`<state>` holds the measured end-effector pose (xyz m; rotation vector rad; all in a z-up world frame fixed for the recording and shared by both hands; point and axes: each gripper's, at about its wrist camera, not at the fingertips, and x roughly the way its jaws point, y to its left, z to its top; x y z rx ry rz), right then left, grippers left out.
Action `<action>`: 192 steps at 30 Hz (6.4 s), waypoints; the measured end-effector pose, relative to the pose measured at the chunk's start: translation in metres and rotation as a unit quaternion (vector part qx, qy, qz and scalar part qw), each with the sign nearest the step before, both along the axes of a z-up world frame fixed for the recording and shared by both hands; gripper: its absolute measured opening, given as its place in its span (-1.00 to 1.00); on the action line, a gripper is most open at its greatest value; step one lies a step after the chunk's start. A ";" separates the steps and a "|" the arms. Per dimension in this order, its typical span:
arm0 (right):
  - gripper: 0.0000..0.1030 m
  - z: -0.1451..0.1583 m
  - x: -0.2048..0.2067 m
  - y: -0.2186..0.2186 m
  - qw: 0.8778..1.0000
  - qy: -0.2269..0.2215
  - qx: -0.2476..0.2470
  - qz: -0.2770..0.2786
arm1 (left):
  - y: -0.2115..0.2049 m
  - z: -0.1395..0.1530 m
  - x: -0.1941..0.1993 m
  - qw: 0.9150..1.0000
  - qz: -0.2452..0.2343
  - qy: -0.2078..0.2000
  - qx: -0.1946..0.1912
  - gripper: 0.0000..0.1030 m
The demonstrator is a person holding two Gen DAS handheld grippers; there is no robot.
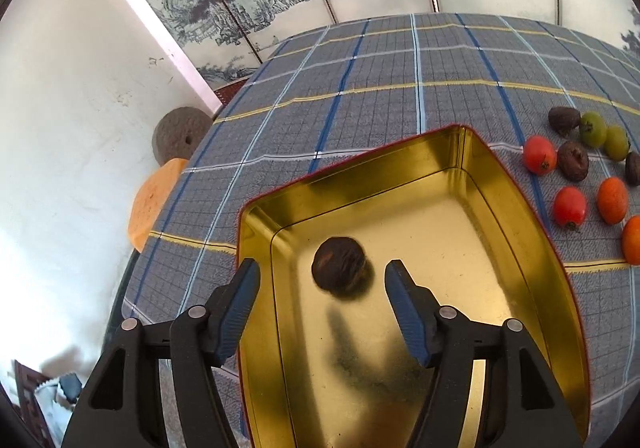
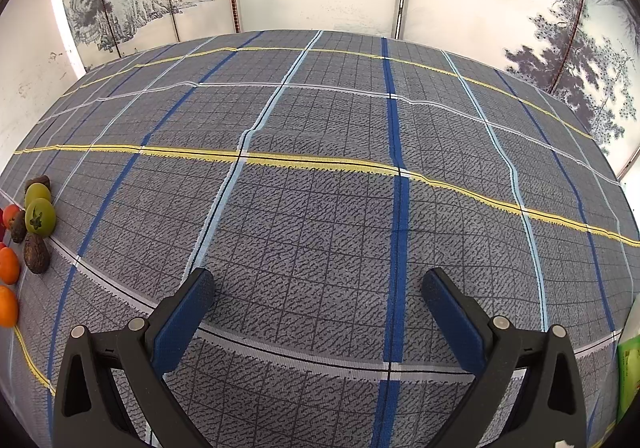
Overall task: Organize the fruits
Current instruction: 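Lower the dark brown fruit into the tray and open the left gripper, then grasp an orange tangerine with the right gripper and drop it into the tray, then grasp a red tomato from the fruit row with the left gripper, then release the tomato into the tray with the left gripper while the right grasps a brown fruit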
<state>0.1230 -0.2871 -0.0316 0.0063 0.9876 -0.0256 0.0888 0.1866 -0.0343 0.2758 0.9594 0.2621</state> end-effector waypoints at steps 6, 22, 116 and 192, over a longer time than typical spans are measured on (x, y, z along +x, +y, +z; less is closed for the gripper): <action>0.99 0.000 -0.003 -0.001 1.000 -0.001 0.000 -0.014 | 0.008 0.016 -0.029 0.997 0.030 -0.060 -0.045 0.33; 0.77 0.061 -0.107 0.171 0.944 -0.082 0.136 0.289 | 0.040 -0.005 -0.040 0.991 0.047 -0.076 -0.100 0.39; 1.00 0.043 -0.140 0.091 0.990 -0.087 -0.033 0.101 | -0.077 0.057 -0.122 0.976 -0.157 -0.041 -0.145 0.51; -0.40 0.011 -0.069 0.150 0.973 -0.017 0.127 0.189 | 0.017 0.004 -0.085 0.977 0.040 -0.038 -0.208 -0.40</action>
